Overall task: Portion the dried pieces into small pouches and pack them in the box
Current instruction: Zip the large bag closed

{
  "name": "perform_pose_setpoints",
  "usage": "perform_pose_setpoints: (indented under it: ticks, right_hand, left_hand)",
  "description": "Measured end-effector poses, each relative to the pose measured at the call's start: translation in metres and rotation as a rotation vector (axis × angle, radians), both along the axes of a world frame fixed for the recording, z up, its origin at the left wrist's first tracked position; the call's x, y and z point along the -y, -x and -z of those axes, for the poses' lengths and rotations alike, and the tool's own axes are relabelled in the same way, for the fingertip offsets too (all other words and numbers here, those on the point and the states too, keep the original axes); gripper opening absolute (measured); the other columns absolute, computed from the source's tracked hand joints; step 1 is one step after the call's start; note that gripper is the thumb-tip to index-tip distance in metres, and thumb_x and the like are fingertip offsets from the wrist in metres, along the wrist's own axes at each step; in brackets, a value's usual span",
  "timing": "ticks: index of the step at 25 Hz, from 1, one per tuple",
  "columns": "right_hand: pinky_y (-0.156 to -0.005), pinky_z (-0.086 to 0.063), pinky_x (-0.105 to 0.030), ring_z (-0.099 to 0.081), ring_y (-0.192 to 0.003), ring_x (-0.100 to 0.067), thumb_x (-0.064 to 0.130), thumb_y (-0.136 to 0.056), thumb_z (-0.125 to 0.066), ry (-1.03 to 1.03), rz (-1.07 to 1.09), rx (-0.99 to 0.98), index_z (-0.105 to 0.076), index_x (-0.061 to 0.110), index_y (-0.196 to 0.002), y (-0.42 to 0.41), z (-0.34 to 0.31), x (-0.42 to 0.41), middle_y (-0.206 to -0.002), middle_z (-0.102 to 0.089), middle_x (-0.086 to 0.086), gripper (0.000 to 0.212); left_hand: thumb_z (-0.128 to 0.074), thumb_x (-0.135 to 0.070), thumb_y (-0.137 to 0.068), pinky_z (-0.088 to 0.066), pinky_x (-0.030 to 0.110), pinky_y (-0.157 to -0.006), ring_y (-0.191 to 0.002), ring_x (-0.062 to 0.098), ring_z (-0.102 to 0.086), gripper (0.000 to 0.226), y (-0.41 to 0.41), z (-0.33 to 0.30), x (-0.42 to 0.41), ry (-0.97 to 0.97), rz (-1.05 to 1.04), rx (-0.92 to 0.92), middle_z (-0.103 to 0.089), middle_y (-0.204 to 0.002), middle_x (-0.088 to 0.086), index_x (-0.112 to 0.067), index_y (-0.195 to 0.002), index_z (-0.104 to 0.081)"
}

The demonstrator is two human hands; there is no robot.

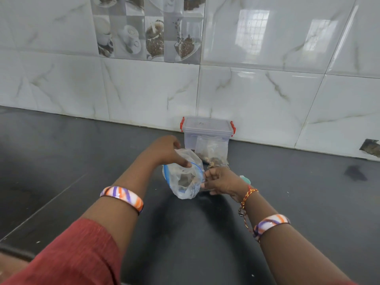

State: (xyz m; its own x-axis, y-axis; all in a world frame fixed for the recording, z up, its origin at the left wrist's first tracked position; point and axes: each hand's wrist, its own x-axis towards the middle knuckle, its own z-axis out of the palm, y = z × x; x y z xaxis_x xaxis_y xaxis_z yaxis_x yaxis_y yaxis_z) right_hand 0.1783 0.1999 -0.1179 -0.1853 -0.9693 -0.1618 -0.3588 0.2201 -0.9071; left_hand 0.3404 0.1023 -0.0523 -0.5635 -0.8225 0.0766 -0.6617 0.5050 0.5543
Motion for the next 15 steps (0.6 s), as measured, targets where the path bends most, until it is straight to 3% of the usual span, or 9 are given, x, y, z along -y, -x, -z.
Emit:
perform_pose_setpoints:
  ticks: [5, 9, 12, 13, 15]
  right_hand:
    - [-0.072, -0.057, -0.029, -0.066, -0.078, -0.012, 0.012, -0.090, -0.059, 0.091, 0.146, 0.337, -0.063, 0.015, -0.092, -0.013, 0.002, -0.013, -0.086, -0.070, -0.001, 0.006]
    - [-0.055, -0.057, -0.022, -0.068, -0.058, -0.010, 0.010, -0.088, -0.061, 0.198, 0.327, 0.586, -0.064, 0.011, -0.092, -0.017, -0.015, -0.020, -0.074, -0.071, -0.002, 0.005]
    - [-0.042, -0.049, -0.015, -0.054, -0.038, -0.003, 0.006, -0.082, -0.066, 0.237, 0.525, 0.278, -0.060, 0.012, -0.070, -0.019, -0.034, -0.020, -0.062, -0.059, -0.006, 0.014]
    - [-0.040, -0.048, -0.016, -0.050, -0.034, -0.004, 0.004, -0.079, -0.066, 0.277, 0.606, 0.144, -0.056, 0.012, -0.062, -0.019, -0.040, -0.018, -0.058, -0.055, -0.008, 0.021]
    - [-0.042, -0.048, -0.023, -0.049, -0.036, -0.012, 0.002, -0.071, -0.064, 0.373, 0.743, -0.038, -0.050, 0.012, -0.051, -0.017, -0.054, -0.015, -0.054, -0.051, -0.010, 0.027]
  left_hand:
    - [-0.079, -0.023, -0.070, -0.043, 0.028, -0.080, -0.100, 0.021, -0.058, 0.047, -0.023, 0.020, -0.003, -0.033, -0.078, -0.026, -0.061, -0.115, 0.007, -0.012, -0.113, -0.062]
    - [-0.074, -0.015, -0.071, -0.052, 0.032, -0.075, -0.079, 0.020, -0.063, 0.017, -0.024, 0.014, -0.009, -0.063, -0.087, -0.201, -0.067, -0.087, 0.006, -0.012, -0.087, -0.069]
    - [-0.066, -0.006, -0.071, -0.054, 0.027, -0.060, -0.060, 0.014, -0.054, 0.005, -0.018, -0.005, -0.017, -0.130, -0.134, -0.347, -0.061, -0.071, 0.003, -0.011, -0.070, -0.065]
    - [-0.065, -0.007, -0.071, -0.054, 0.027, -0.061, -0.059, 0.014, -0.054, 0.003, -0.016, -0.013, -0.019, -0.127, -0.144, -0.348, -0.061, -0.073, 0.004, -0.009, -0.073, -0.066]
    - [-0.069, -0.019, -0.072, -0.053, 0.030, -0.073, -0.072, 0.019, -0.059, 0.025, -0.010, -0.026, -0.022, 0.052, -0.101, -0.140, -0.065, -0.091, 0.007, -0.008, -0.094, -0.067]
